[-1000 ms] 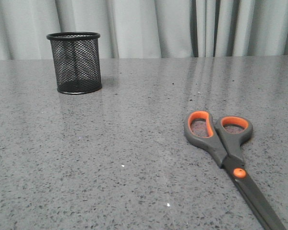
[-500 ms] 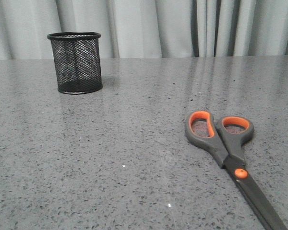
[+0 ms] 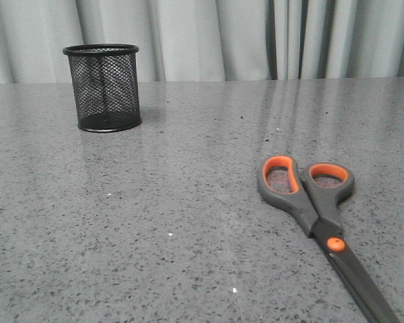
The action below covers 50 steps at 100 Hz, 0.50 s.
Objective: Put pen and scissors into bin
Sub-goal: 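Lower the left gripper over the pink marker and close on it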
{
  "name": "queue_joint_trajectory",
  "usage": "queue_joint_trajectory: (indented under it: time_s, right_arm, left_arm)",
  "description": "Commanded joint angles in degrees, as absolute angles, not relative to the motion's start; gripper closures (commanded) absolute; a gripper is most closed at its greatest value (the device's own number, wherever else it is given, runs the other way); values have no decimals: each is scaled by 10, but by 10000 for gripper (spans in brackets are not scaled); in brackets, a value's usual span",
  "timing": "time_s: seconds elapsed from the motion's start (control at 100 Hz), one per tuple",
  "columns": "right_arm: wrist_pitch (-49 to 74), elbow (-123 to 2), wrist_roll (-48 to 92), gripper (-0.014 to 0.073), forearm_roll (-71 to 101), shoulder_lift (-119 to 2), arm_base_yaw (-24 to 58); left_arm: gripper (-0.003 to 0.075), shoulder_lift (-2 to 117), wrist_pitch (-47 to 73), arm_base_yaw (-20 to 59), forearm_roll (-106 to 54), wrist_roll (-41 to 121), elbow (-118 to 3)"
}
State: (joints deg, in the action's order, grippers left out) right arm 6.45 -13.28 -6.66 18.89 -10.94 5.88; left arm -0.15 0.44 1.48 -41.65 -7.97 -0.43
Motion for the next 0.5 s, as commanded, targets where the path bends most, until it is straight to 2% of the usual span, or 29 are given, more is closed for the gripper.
queue_joint_trajectory:
  time_s: [0.0, 0.06, 0.1, 0.34, 0.49]
  right_arm:
    - [102, -194, -46, 257, 183, -167, 60]
    - [138, -225, -31, 255, 183, -210, 60]
    - [153, -248, -21, 255, 183, -238, 60]
    - [194, -345, -15, 255, 183, -340, 65]
    - [194, -354, -15, 255, 183, -347, 87]
  left_arm:
    - [426, 25, 28, 33, -340, -76, -47]
    - [339, 65, 54, 46, -297, -76, -85]
    - [330, 99, 68, 55, -270, -76, -111]
    - [423, 355, 293, 70, -127, -76, -307]
    - [426, 515, 429, 70, -62, -76, -442]
